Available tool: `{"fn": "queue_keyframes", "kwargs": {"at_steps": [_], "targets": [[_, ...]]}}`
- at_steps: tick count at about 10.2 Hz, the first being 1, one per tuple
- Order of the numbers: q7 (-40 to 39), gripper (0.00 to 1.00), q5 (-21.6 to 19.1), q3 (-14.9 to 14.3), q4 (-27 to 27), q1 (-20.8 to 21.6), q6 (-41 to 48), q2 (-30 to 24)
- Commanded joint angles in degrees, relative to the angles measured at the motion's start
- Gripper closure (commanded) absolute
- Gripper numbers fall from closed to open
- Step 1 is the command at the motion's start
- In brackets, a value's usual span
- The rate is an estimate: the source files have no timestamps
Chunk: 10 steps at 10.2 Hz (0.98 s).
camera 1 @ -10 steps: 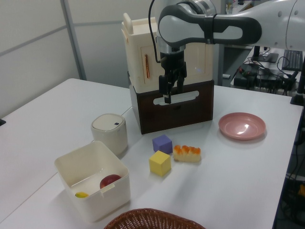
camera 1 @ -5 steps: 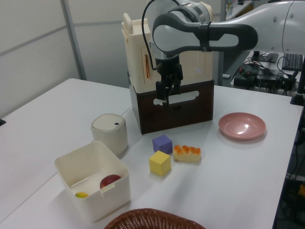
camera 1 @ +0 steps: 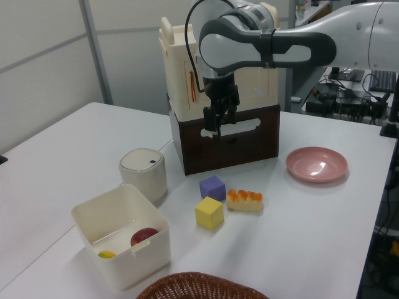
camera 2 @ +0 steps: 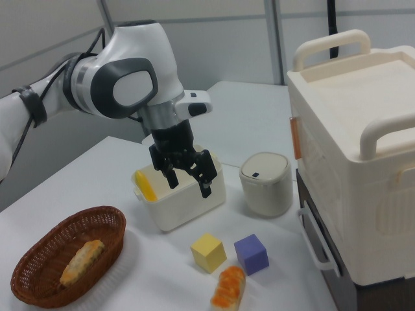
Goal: Put the purple cube on a plate
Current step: 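Move the gripper down over the purple cube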
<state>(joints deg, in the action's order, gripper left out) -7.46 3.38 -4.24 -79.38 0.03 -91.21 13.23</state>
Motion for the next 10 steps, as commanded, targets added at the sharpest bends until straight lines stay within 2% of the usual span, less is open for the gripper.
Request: {"fn": "queue_keyframes", "kwargs": {"at_steps": [1,3,5,6,8,10], "targets": [[6.6,0.00,-1.3,-0.9,0.6,-1.0,-3.9,1.5],[13.0,0.00,-1.2,-0.9,0.6,-1.9,-5.8,5.7],[20.8,0.00,-1.4,-0.9,0.6,-3.4,-13.0,10.0],[20.8,0.00,-1.5,-0.9,0.6,-4.9,-14.7,11.8],[21.3,0.00,-1.1,-0.9,0.5,-5.0,-20.8,16.3],[21.4,0.00,-1.5,-0.8,0.3,-5.0,-23.4,18.6]]}}
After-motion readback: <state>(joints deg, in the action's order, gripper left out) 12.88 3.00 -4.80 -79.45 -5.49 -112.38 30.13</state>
